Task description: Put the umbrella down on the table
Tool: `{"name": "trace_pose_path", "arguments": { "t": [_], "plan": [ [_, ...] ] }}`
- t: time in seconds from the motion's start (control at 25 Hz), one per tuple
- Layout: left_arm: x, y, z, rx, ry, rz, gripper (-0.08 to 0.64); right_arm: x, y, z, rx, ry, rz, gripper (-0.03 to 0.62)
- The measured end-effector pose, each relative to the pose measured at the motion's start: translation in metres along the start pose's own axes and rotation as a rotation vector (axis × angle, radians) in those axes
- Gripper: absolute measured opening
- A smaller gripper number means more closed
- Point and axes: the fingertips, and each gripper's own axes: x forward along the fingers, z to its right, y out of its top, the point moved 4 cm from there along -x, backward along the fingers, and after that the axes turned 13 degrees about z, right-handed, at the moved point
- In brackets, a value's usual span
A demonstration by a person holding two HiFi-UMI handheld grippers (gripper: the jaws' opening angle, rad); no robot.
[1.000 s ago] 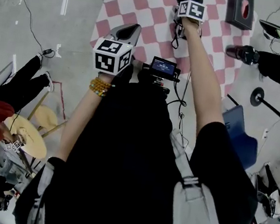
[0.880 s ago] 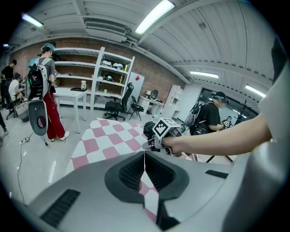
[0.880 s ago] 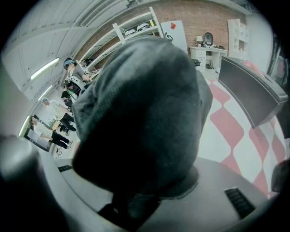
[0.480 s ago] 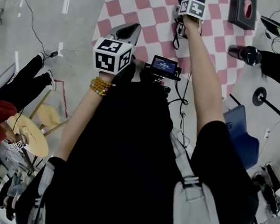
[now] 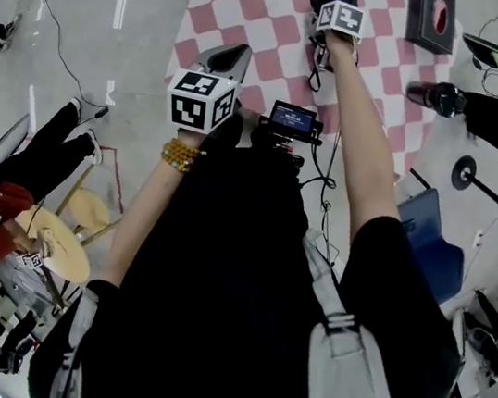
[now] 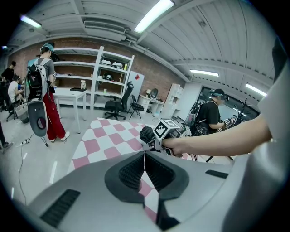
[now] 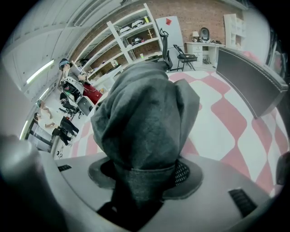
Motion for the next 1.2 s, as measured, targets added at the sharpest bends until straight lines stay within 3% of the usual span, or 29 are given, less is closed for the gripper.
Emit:
{"name": "trace_pose_path", "arguments": {
  "t": [0.8, 1.2],
  "plan": [
    [-0.001, 0.004, -0.001, -0.001, -0.019, 0.005, 0.015, -0.007, 0.000, -0.007, 0.108, 0.078, 0.012, 0.265],
    [0.007, 0.005, 0.005, 0.009, -0.050, 0.006, 0.015, -0.020, 0.003, -0.004, 0.095, 0.083, 0.025, 0.265]
  ]
}}
